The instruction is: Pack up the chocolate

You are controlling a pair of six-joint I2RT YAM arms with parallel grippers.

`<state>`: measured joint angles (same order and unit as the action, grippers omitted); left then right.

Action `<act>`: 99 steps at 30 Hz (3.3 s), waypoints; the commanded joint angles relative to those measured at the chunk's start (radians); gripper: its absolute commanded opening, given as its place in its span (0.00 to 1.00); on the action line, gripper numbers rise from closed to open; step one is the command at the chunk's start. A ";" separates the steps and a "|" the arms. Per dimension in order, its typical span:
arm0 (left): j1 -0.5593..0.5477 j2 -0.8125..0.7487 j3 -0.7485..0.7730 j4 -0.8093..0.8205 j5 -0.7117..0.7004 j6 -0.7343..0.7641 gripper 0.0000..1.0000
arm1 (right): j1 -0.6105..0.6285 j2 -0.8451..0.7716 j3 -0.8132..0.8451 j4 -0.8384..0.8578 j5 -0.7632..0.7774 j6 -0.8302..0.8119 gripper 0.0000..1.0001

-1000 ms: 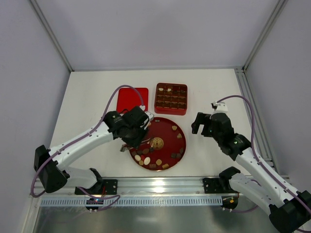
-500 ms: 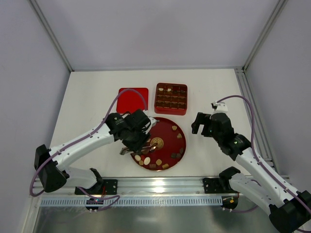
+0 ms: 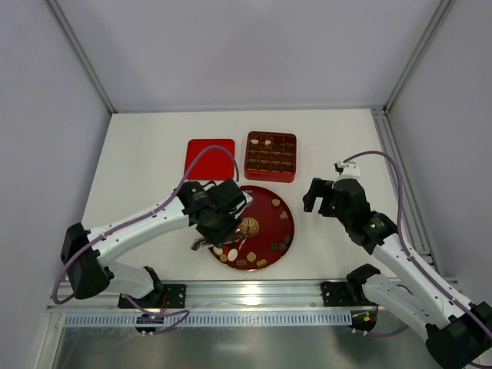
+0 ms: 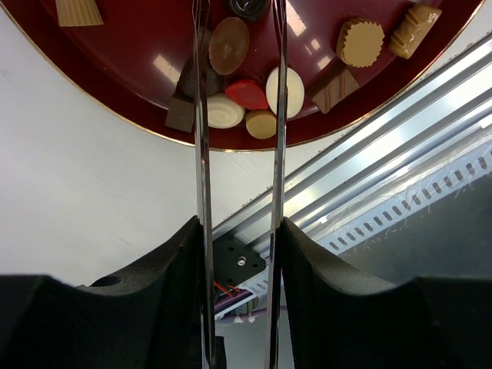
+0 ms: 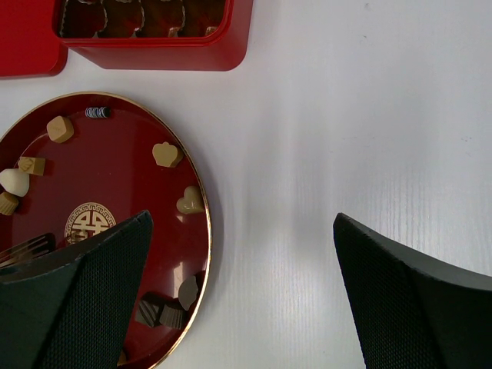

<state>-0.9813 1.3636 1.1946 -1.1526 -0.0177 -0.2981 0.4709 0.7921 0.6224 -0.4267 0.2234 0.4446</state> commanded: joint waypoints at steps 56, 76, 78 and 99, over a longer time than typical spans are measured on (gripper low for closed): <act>-0.011 0.071 0.106 0.039 -0.114 0.037 0.38 | -0.002 0.001 -0.006 0.036 0.030 0.003 1.00; -0.011 0.058 0.132 0.027 -0.137 0.037 0.36 | -0.003 0.004 0.007 0.036 0.028 -0.003 1.00; -0.011 0.058 0.132 0.025 -0.136 0.039 0.36 | -0.003 0.006 0.008 0.036 0.027 -0.003 1.00; -0.011 0.055 0.151 0.011 -0.148 0.037 0.36 | -0.003 -0.005 0.000 0.029 0.028 0.003 1.00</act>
<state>-0.9890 1.4471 1.3079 -1.1385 -0.1505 -0.2760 0.4709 0.7925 0.6128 -0.4263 0.2329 0.4446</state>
